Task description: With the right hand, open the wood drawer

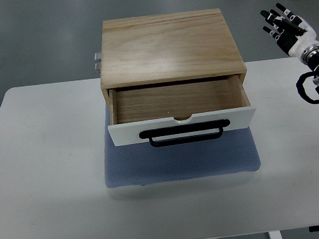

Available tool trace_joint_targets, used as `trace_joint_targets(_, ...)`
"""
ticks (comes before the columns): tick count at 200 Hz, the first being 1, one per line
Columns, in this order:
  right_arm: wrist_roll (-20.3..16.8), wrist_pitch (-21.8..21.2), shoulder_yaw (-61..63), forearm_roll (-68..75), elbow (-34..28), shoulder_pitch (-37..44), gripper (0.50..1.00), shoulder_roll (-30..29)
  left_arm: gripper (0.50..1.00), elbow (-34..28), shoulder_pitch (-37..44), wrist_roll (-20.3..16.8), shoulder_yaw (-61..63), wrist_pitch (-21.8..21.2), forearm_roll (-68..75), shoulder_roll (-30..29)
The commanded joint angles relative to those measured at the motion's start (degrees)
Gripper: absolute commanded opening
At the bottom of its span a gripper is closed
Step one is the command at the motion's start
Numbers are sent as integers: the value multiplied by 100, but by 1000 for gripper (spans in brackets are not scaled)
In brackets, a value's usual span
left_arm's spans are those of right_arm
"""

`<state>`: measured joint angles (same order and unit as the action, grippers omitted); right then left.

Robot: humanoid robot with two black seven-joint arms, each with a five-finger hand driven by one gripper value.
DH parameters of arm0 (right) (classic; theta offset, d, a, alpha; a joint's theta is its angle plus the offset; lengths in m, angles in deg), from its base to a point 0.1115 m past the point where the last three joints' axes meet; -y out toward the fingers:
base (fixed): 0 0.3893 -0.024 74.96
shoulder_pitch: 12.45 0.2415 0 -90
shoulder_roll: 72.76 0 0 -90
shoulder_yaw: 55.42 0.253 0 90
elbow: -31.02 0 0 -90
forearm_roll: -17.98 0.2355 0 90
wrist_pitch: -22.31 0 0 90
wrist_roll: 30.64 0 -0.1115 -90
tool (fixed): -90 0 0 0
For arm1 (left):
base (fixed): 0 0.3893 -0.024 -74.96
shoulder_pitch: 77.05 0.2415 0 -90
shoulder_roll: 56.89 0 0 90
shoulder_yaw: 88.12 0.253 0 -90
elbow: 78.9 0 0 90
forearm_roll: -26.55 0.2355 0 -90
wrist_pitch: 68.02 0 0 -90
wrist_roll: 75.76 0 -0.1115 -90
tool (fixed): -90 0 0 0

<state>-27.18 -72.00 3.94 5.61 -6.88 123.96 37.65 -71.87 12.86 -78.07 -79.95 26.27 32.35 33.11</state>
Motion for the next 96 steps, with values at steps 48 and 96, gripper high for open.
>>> trace_joint_targets(48, 41, 26, 648, -2, 20, -334, 944, -521, 1000, 0, 0, -6, 0, -8, 0, 0)
trace_joint_targets(96, 50, 26, 683, 7, 20, -484, 944, -670, 1000, 0, 0, -6, 0, 1, 0, 0)
